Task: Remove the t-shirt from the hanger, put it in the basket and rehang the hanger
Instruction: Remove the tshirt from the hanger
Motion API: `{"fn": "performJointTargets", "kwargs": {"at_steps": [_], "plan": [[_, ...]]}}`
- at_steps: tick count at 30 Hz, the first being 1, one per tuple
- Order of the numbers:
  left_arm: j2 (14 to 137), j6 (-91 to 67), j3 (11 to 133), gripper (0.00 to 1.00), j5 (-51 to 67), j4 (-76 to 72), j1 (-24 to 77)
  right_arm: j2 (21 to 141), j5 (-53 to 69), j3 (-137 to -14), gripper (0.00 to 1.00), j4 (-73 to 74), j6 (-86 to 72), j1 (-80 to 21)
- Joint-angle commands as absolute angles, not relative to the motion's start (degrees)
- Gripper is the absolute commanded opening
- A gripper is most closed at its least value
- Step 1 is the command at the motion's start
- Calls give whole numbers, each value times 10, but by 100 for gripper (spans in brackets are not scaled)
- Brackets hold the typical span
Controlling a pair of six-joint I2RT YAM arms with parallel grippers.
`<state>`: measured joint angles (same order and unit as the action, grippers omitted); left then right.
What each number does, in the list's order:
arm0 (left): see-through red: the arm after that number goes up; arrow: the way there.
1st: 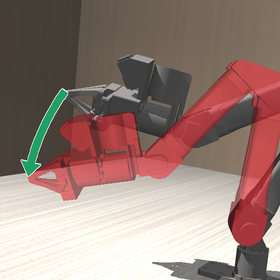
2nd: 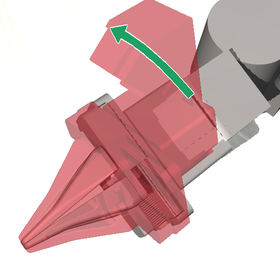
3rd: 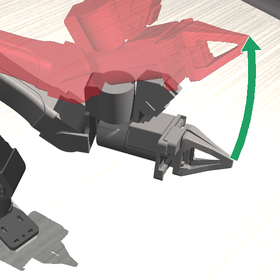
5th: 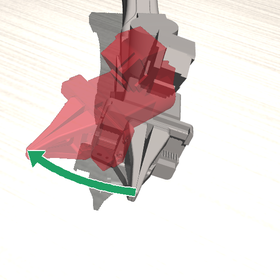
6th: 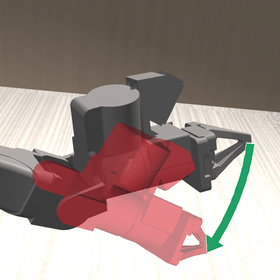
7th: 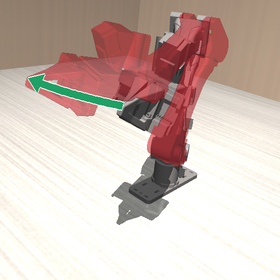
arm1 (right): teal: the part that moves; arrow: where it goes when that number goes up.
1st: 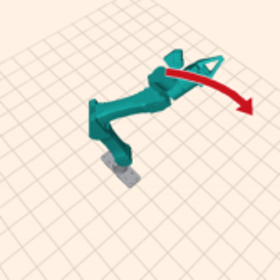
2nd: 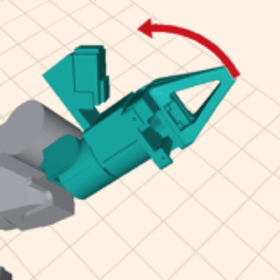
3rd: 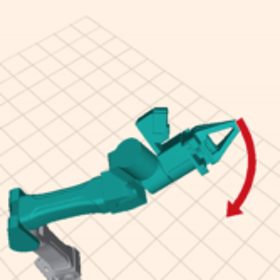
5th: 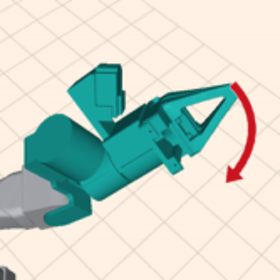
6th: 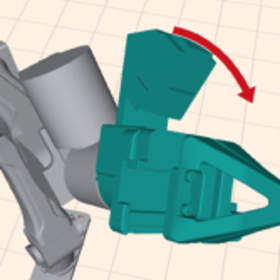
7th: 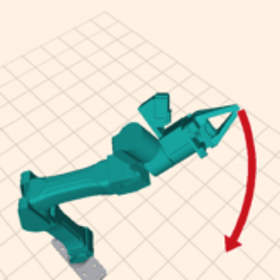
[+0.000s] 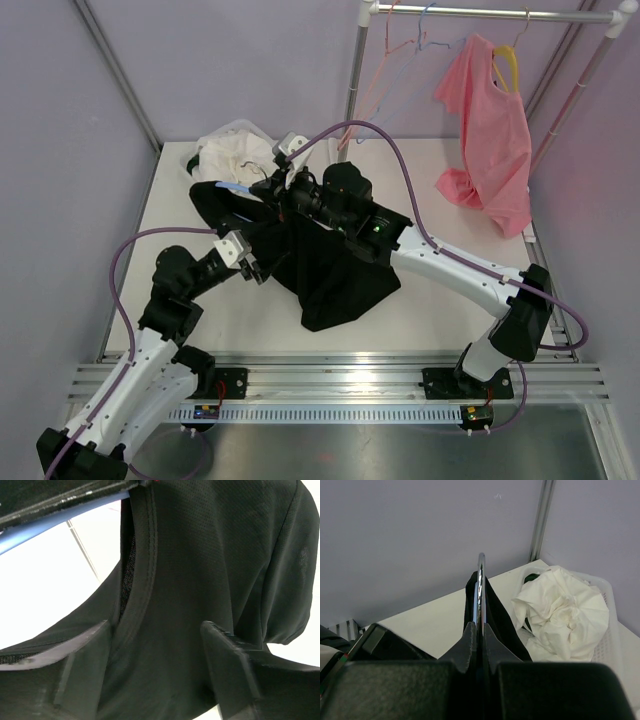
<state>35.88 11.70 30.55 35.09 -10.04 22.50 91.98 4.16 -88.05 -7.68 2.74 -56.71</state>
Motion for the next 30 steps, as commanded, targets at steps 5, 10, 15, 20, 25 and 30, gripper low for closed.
{"fn": "performJointTargets", "kwargs": {"at_steps": [5, 10, 15, 20, 25, 30], "plan": [[373, 98, 341, 28, 379, -120, 227, 922, 47, -900, 0, -152, 32, -579], [371, 67, 352, 0, 345, -115, 226, 934, 48, -906, 0, -153, 42, -580], [379, 31, 374, 0, 383, -100, 198, 941, 46, -911, 0, -146, 58, -580], [379, 3, 381, 0, 409, -109, 151, 940, 32, -907, 0, -141, 75, -579], [408, -75, 403, 0, 414, -122, 77, 938, 13, -910, 0, -127, 95, -580], [477, -227, 397, 0, 552, -236, -37, 935, -27, -908, 0, -123, 113, -579]]}}
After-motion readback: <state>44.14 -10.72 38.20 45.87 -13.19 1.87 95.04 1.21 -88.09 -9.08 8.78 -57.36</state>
